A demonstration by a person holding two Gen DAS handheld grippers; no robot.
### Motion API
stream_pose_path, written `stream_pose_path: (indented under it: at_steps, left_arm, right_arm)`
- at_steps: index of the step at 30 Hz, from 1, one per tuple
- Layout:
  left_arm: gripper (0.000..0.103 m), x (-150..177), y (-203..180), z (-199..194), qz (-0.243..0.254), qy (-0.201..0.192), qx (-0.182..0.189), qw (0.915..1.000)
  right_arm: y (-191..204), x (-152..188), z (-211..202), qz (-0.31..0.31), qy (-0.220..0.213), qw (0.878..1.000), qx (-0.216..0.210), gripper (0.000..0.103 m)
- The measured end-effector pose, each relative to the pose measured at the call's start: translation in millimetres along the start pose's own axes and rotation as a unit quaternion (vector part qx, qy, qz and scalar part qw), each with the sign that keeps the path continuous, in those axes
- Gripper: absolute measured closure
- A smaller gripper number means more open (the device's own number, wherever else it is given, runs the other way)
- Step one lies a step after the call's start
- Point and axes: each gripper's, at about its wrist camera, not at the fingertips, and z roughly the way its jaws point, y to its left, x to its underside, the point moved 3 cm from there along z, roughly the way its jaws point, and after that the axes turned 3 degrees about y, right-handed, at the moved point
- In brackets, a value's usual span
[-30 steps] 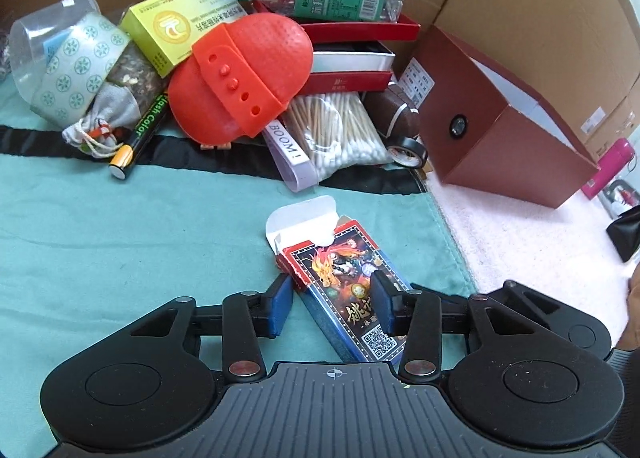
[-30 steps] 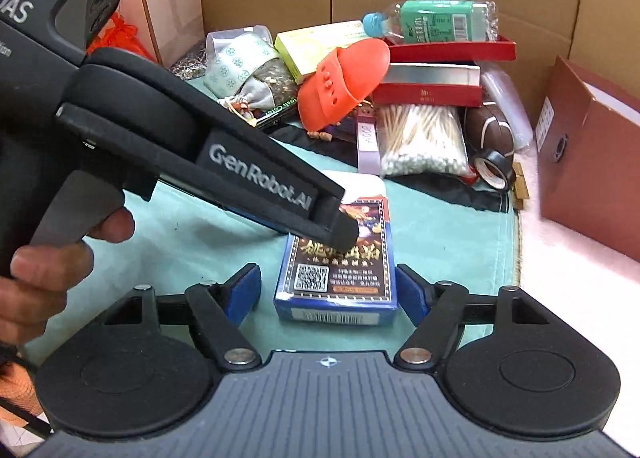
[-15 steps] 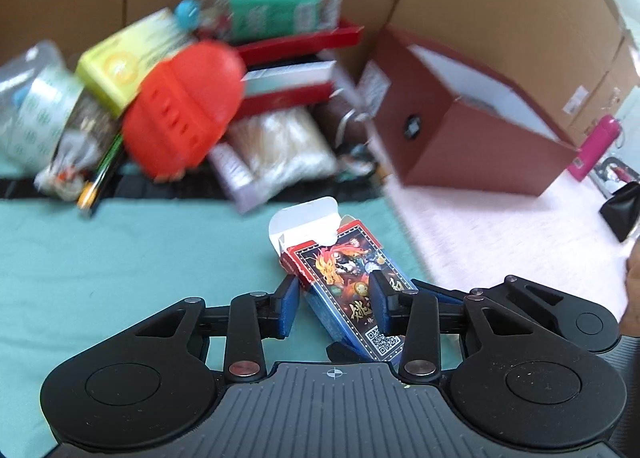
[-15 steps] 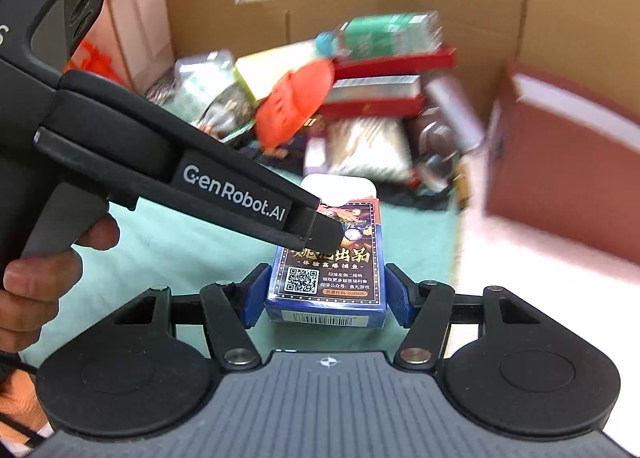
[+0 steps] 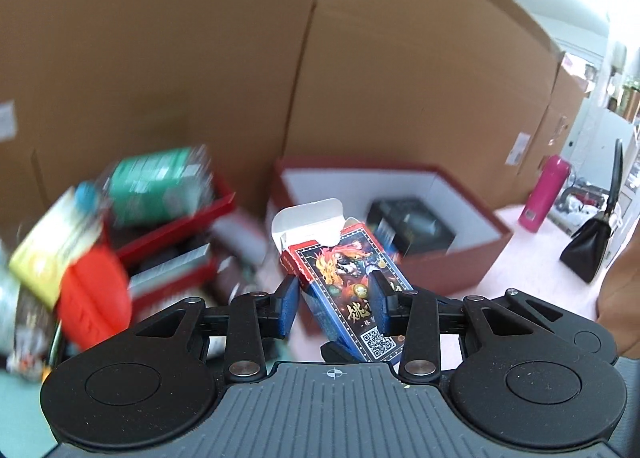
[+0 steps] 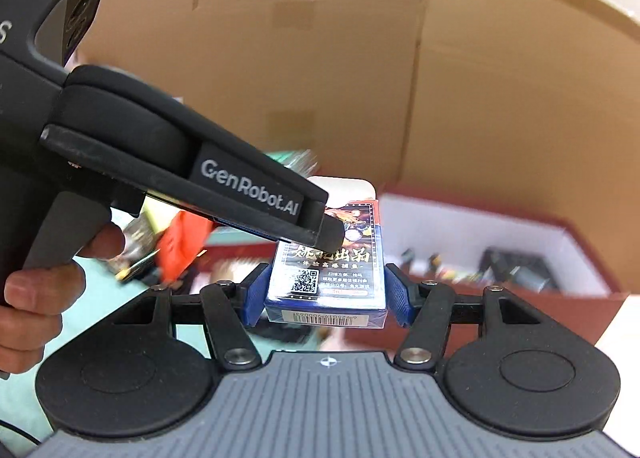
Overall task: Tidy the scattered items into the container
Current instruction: 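Carry the dark card box with the left gripper over the red box, then lower the card box into the red box and open the left gripper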
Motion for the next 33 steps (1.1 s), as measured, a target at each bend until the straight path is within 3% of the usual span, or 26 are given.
stream_pose_path:
  at_steps: [6, 12, 28, 33]
  left_arm:
    - [0.065, -41, -17, 37, 0.025, -0.011, 0.017, 0.9995]
    - [0.065, -60, -23, 87, 0.033, 0.005, 0.038, 0.9987]
    - [0.062, -58, -30, 185, 0.032, 0.076, 0.071, 0.9941]
    - [0.049, -56, -33, 196, 0.042, 0.084, 0.066, 0.9934]
  right_arm:
    - [-35, -22, 20, 0.001, -0.016, 0.999, 0.045, 0.037]
    - [-68, -25, 53, 0.0, -0.003, 0.997, 0.071, 0.037]
    - [-127, 0, 115, 0.046, 0.07, 0.993, 0.078, 0.037]
    - [-134, 3, 123, 0.064, 0.08, 0.992, 0.069, 0.038]
